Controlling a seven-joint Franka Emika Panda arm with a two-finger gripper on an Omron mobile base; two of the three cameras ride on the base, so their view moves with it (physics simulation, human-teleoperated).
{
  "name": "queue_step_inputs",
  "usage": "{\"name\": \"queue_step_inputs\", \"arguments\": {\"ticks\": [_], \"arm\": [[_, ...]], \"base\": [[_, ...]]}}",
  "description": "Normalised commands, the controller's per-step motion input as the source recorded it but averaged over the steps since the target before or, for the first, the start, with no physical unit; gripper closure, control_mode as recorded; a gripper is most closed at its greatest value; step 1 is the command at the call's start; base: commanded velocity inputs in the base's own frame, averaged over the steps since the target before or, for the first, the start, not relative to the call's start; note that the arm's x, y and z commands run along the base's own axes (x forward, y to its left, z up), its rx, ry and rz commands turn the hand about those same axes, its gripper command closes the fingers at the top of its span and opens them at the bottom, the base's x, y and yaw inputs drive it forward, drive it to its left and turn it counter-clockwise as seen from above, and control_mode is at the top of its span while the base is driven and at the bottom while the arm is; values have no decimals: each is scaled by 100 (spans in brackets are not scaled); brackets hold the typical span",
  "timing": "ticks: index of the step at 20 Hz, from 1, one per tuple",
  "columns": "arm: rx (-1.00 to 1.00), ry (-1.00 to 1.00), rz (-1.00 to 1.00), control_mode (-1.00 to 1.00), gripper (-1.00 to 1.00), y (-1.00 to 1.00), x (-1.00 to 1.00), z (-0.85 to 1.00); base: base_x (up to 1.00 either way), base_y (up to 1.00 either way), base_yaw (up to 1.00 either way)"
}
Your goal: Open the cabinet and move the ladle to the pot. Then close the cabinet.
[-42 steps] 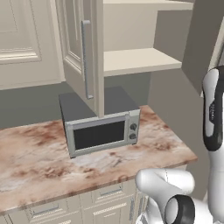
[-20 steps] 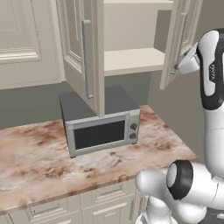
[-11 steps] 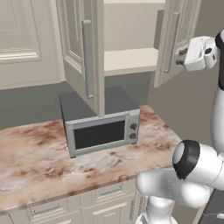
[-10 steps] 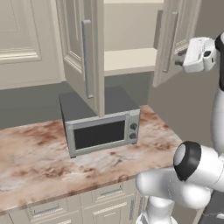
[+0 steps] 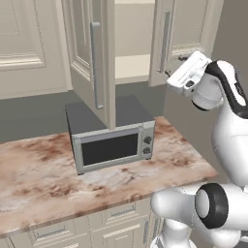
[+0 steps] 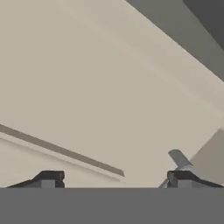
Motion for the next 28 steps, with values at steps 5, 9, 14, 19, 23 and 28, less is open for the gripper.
{"name": "queue_step_inputs", "arguments": {"ticks": [5, 9, 14, 19, 23, 28], "arm": [[29, -16, -42, -100, -100, 63, 100, -18], [28, 0, -35, -100, -100, 39, 100, 2], [7, 11, -6, -100, -100, -7, 27, 10], [9, 0, 0, -100, -100, -34, -73, 57], [13, 0, -1, -100, -100, -68, -96, 17], [21, 0, -1, -100, -100, -97, -100, 37]], "base": [[0, 0, 0], [0, 0, 0], [0, 0, 0], [0, 0, 0], [0, 0, 0], [0, 0, 0]]}}
